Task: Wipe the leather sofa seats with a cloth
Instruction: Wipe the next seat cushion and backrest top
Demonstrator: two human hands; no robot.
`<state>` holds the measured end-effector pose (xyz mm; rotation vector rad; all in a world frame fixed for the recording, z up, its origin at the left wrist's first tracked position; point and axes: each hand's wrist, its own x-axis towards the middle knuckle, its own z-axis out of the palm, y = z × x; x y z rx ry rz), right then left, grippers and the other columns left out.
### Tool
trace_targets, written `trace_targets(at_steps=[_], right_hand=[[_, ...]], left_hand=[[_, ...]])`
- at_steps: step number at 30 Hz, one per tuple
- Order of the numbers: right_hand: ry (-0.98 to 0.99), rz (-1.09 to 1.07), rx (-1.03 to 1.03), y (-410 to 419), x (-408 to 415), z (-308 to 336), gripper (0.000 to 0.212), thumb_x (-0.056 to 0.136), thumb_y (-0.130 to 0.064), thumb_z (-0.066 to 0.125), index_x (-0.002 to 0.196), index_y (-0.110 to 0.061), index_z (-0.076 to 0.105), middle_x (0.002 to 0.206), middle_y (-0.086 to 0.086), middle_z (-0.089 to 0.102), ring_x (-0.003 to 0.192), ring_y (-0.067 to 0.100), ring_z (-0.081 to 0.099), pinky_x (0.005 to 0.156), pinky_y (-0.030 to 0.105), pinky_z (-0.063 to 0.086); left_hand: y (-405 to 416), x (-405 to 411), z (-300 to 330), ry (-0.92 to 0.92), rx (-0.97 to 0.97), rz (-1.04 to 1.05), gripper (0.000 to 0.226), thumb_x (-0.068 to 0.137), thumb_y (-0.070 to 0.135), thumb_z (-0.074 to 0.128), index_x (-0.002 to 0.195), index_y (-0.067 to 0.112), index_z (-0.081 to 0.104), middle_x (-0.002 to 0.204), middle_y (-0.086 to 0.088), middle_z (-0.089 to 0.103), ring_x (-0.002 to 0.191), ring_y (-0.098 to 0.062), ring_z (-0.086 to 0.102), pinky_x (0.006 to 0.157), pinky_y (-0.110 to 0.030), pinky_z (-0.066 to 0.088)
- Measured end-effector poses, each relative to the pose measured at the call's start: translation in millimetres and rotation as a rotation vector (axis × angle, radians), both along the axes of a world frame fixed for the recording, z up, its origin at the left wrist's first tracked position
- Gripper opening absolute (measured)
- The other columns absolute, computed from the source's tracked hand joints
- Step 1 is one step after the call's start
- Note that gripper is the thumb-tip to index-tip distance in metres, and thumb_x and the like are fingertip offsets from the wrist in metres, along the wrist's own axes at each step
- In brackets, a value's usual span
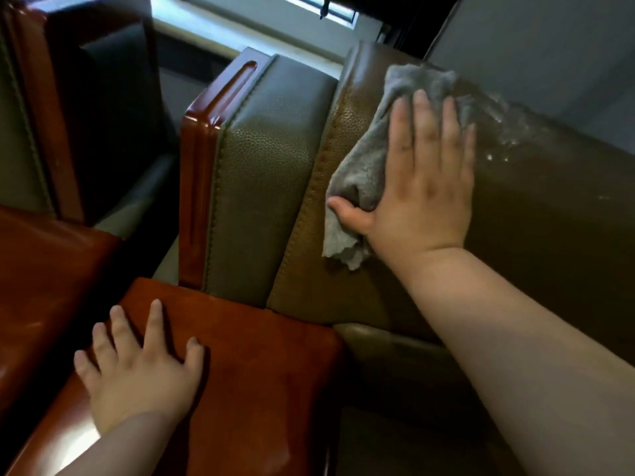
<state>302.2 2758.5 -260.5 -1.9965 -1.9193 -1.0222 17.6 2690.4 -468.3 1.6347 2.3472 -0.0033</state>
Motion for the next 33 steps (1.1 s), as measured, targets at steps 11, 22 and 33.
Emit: trace_targets(at_steps=[11,22,33], right_hand=[[-0.403,0.237,-0.207,-64,70,-88,0.129,0.078,-0.076,0.066,0.165,-0.011,-0.006,0.172,0.014,-0.016,0.157,0.039,-0.016,0.126,0.052,-0.016],[-0.239,0.112,-0.215,-111,159,-92,0.131,0.076,-0.079,0.067,0.164,-0.012,-0.003,0.171,0.012,-0.016,0.157,0.036,-0.016,0.125,0.051,-0.017],[-0.221,0.268,-0.110,-89,160,-73,0.114,0.088,-0.079,0.047,0.165,-0.011,-0.002,0.172,0.015,-0.005,0.158,0.038,-0.012,0.126,0.052,-0.013]], left_hand=[[-21,8,5,0.084,0.024,-0.482,0.081,0.090,0.076,0.026,0.158,0.036,0.046,0.169,0.001,0.035,0.158,-0.027,0.025,0.129,-0.053,0.019],[-45,157,-14,-0.013,0.033,-0.119,0.095,0.089,0.083,0.016,0.168,0.032,0.009,0.176,-0.012,0.000,0.160,-0.040,-0.005,0.126,-0.060,-0.004],[-44,157,-17,0.017,0.057,-0.083,0.099,0.085,0.090,0.014,0.168,0.035,0.009,0.176,-0.011,0.003,0.160,-0.040,0.002,0.127,-0.058,0.002]])
